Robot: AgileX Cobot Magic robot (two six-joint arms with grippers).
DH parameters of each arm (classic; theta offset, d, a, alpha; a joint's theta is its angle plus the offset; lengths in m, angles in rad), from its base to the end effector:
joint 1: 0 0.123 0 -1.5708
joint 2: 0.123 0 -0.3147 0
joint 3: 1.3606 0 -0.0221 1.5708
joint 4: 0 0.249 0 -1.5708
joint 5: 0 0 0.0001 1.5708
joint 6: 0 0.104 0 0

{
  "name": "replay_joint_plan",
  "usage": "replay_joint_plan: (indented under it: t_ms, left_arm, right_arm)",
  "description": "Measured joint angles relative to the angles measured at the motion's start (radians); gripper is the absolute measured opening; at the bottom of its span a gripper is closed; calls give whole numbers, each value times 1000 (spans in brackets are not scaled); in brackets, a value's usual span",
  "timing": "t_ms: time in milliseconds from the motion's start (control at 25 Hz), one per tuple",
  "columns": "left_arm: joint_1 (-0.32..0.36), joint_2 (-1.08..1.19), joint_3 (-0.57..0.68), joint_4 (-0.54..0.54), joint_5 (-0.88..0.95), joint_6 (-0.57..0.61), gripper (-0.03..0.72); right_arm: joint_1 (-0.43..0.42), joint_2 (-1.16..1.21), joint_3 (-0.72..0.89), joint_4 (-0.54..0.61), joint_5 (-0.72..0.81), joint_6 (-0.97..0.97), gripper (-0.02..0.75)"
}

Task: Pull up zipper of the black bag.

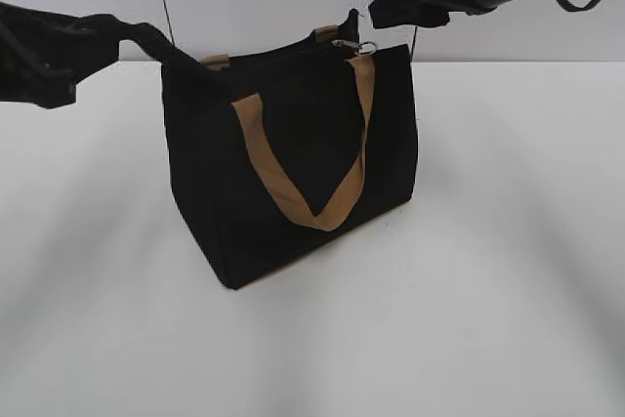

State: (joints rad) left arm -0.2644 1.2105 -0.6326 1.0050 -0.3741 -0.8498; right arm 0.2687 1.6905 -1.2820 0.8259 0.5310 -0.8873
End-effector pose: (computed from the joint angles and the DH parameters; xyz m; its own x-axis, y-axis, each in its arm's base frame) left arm 0.2340 -0.0965 0.3033 -0.2026 0.1751 -0.9635 0.5634 0.8256 0.0315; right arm 0.3682 0.1416 0.3086 -0.5452 -0.2801 -0.7901 -0.6000 0.7886 0.1344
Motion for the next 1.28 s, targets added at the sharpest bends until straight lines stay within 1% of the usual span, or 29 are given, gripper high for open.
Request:
replay_joint_plan:
  t_ms: [120,240,360,520,600,640,720,760,880,920,960,1080,1280]
  left_arm:
    - [0,0,0,86,59,0,383]
    - [-1,0,0,159,102,0,391]
    - [-4,0,0,180,110,-22,401]
    - [-6,-1,0,187,103,-74,470]
    - [-6,-1,0,197,108,-108,492]
    - [-7,-1,0,216,115,-141,496]
    - [-7,-2,0,288,119,-227,501]
    - [-7,-3,0,349,113,-286,501]
    - [-7,-9,0,595,37,-499,502]
    - [-7,-9,0,655,0,-581,502]
    - [-7,-9,0,690,-33,-635,502]
    - [-7,-10,0,728,-87,-695,502]
    - [-6,2,0,738,-112,-752,502]
  right_arm:
    - [0,-24,0,-30,1,0,378]
    - [0,-41,0,-42,1,0,377]
    - [0,-50,0,-45,3,0,377]
    - [0,-51,0,-47,13,0,379]
    - [0,-51,0,-47,16,0,379]
    - [0,-51,0,-47,18,0,379]
    - [0,-51,0,-47,20,0,379]
    - [0,-51,0,-47,20,0,379]
    - [0,-51,0,-49,20,0,379]
    - [0,-51,0,-49,20,0,379]
    - [0,-51,0,-50,21,0,379]
    - [0,-51,0,-50,24,0,379]
    - [0,-51,0,-51,42,0,379]
